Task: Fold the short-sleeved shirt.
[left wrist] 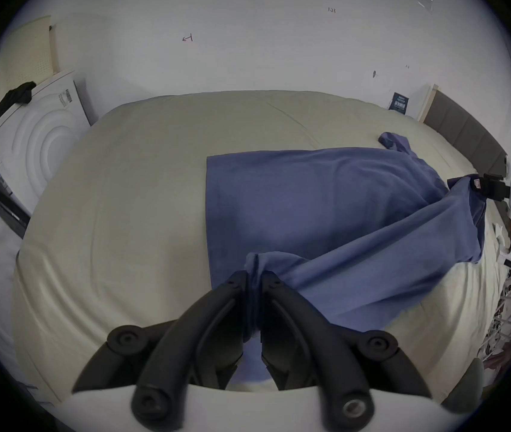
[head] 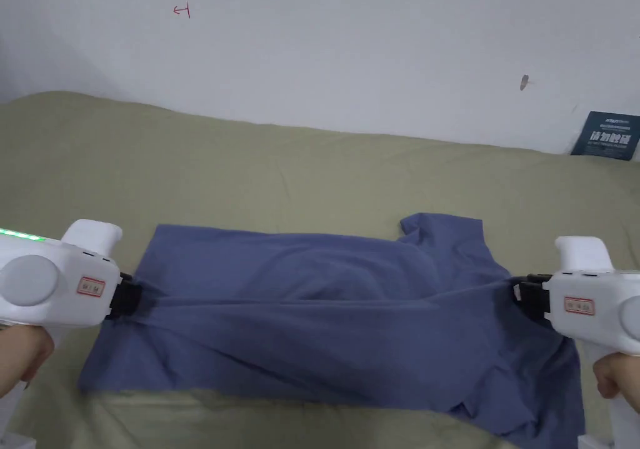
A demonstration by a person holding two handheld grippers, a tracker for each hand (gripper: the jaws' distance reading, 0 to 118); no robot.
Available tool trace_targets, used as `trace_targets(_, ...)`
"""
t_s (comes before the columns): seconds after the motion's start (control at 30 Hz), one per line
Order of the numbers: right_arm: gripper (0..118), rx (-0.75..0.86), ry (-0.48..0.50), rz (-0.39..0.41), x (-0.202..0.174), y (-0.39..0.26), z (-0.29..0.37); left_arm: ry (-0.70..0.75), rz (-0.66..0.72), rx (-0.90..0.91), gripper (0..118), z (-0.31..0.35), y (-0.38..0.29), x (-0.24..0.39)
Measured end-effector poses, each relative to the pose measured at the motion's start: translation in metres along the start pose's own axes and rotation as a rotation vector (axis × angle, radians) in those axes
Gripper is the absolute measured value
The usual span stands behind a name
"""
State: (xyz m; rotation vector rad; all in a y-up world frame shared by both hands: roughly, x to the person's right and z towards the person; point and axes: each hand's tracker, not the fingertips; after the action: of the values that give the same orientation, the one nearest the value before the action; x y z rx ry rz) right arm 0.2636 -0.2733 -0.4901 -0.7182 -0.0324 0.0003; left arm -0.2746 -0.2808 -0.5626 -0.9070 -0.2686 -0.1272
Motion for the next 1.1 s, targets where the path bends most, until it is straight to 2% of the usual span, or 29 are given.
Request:
trace_targets(0.13, 4, -0.04, -0.03, -0.039, 0.001, 0.004, -0.032, 0.006, -0.034, -0.047, 9, -0.032, 0.012, -0.001)
trace_targets(0.23, 4, -0.032, -0.042, -0.011, 0.0, 0.003, -0.04, 0.051, -0.118, -0.071, 19, -0.045, 0.015, 0.004)
trace_targets(0.27, 8, -0.017, -0.03, 0.004, 0.003, 0.003, -0.043, 0.058, -0.101, -0.065, 27, -0.045, 0.015, 0.004)
trace_targets(0.3, 25, -0.015, -0.018, 0.004, 0.003, 0.004, -0.039, 0.068, -0.091, -0.063, 49, -0.04, 0.015, 0.004)
trace_targets(0.33, 52, -0.019, -0.007, -0.009, 0.002, 0.006, -0.033, 0.064, -0.081, -0.046, 63, -0.031, 0.014, 0.003)
trace_targets(0.37, 79, -0.034, 0.012, -0.015, 0.001, 0.008, -0.026, 0.048, -0.04, 0.013, 66, -0.019, 0.012, 0.001)
trace_targets(0.4, 90, -0.048, 0.036, -0.03, 0.001, 0.009, -0.018, 0.027, -0.017, 0.077, 66, 0.0, 0.009, 0.001)
trace_targets(0.47, 88, 0.031, 0.081, -0.021, -0.008, 0.006, 0.012, 0.023, 0.054, 0.198, 68, 0.036, 0.004, 0.005)
trace_targets(0.5, 89, 0.08, 0.057, 0.001, -0.016, 0.005, 0.03, 0.033, 0.077, 0.235, 69, 0.055, 0.001, 0.007)
trace_targets(0.57, 89, 0.164, -0.077, 0.038, -0.04, -0.001, 0.069, 0.042, 0.111, 0.323, 71, 0.088, -0.011, 0.019)
trace_targets(0.6, 89, 0.2, -0.104, 0.026, -0.051, -0.008, 0.091, 0.027, 0.136, 0.346, 71, 0.102, -0.018, 0.028)
trace_targets(0.73, 95, 0.301, -0.094, -0.056, -0.085, -0.053, 0.159, 0.007, 0.186, 0.396, 71, 0.14, -0.064, 0.062)
trace_targets(0.8, 95, 0.29, -0.101, -0.116, -0.099, -0.08, 0.184, 0.014, 0.197, 0.412, 71, 0.147, -0.092, 0.072)
trace_targets(0.87, 95, 0.285, -0.067, -0.159, -0.109, -0.111, 0.205, 0.031, 0.204, 0.415, 71, 0.158, -0.123, 0.086)
trace_targets(0.93, 93, 0.222, -0.101, -0.167, -0.12, -0.137, 0.217, 0.05, 0.214, 0.399, 71, 0.167, -0.154, 0.095)
trace_targets(0.97, 88, 0.2, -0.114, -0.168, -0.123, -0.147, 0.221, 0.059, 0.222, 0.384, 71, 0.17, -0.165, 0.098)
trace_targets(1.0, 74, 0.182, -0.114, -0.164, -0.126, -0.158, 0.223, 0.066, 0.233, 0.346, 69, 0.172, -0.176, 0.1)
trace_targets(1.03, 55, 0.165, -0.117, -0.168, -0.128, -0.167, 0.224, 0.069, 0.23, 0.29, 64, 0.173, -0.186, 0.103)
trace_targets(1.07, 28, 0.141, -0.106, -0.165, -0.13, -0.172, 0.224, 0.059, 0.22, 0.252, 48, 0.173, -0.194, 0.104)
trace_targets(1.1, 2, 0.093, -0.105, -0.156, -0.131, -0.179, 0.222, 0.043, 0.203, 0.232, 4, 0.173, -0.203, 0.106)
